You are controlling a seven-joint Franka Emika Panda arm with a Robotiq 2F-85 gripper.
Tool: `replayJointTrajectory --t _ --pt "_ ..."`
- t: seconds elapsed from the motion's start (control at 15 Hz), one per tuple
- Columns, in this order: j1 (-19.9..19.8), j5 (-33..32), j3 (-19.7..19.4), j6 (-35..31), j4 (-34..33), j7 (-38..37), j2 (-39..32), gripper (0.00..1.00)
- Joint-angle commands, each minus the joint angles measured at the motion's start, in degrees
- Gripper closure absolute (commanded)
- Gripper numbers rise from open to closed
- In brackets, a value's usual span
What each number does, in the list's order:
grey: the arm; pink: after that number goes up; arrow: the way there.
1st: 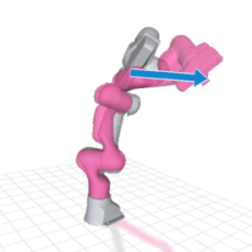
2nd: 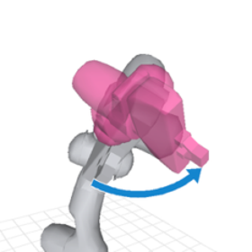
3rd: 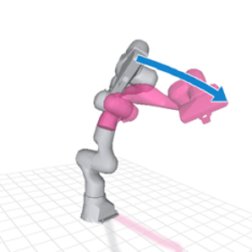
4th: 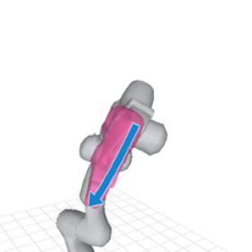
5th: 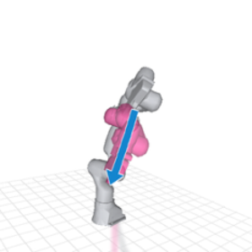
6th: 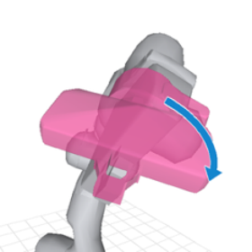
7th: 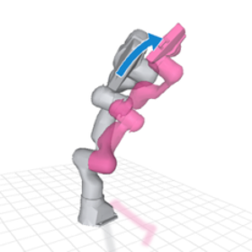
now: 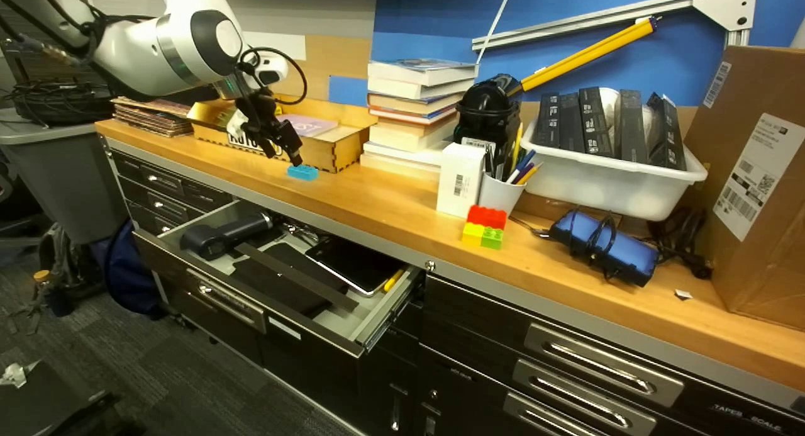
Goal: Put the blue object inside the drawer.
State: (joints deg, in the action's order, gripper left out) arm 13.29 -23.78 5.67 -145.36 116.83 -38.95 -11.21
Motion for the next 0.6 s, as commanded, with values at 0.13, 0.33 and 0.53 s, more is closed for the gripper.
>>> replayJointTrajectory --t 0.13,0.33,0.53 --pt "1.16 -2.47 -1.37 -2.55 -1.49 -0.95 -1.60 0.00" --pt "1.53 -4.40 -2.00 -4.98 -1.86 -0.55 -2.92 0.00" --pt "2.13 -6.57 -2.93 -6.74 -2.34 -0.49 -4.28 0.00"
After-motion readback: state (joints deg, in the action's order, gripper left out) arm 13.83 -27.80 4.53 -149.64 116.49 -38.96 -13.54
